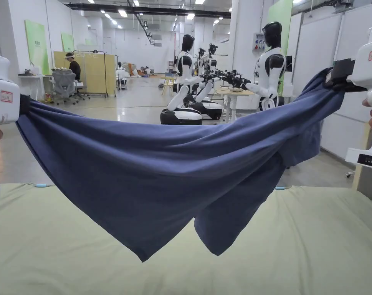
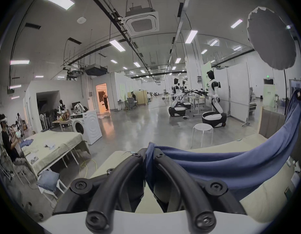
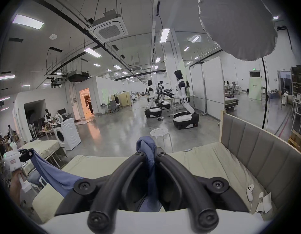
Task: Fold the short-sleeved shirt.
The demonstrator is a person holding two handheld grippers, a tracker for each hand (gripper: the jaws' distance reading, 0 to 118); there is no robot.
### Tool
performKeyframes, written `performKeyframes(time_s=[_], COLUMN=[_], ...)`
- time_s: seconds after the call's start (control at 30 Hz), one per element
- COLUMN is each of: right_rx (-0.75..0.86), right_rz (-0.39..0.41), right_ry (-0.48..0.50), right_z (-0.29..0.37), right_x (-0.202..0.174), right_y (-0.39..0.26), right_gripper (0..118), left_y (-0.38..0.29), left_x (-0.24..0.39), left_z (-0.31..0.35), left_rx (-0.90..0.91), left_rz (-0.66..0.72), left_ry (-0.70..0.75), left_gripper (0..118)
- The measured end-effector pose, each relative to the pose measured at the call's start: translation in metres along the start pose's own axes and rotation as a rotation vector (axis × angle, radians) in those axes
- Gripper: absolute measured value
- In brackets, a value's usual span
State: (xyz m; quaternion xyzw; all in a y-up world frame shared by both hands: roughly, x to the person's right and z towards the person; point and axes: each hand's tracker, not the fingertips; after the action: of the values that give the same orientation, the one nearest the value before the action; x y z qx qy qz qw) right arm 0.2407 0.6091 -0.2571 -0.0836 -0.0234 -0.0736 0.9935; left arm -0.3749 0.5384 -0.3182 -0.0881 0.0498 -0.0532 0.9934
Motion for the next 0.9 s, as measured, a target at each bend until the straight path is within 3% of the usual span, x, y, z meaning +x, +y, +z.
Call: performKeyframes(time_s=[0.2,0.27,0.47,0.77,0.9], right_rx=[-0.078,-0.168,-0.184,-0.245,-0.299], right_rz=[-0.023,-0.013,-0.065,-0.023,0.051], right_ry=[-0.067,-0.087,-0.127,-0.072,-0.017], right_z=[-0.052,-0.073,-0.072,0.053,0.117], right_x=[0.003,0.012,0.036,0.069,0.071], right_y=[-0.070,-0.104,-0.160,-0.231,-0.301], right_gripper=[7,7,7,7,7], left_y=[-0.063,-0.096,-0.147,-0.208,-0.278], left_x=[0.010,0.020,0.022,-0.009,-0.017], left_z=[-0.050,-0.057,-0.050,0.070,0.131], left_rx=[-0.080,-0.071,-0.147,-0.252,-0.381], left_rz=[0.095,0.065,0.034,0.090,0.045], left_ry=[-0.028,-0.010,-0.026,-0.144,-0.178], left_gripper=[7,7,7,7,7])
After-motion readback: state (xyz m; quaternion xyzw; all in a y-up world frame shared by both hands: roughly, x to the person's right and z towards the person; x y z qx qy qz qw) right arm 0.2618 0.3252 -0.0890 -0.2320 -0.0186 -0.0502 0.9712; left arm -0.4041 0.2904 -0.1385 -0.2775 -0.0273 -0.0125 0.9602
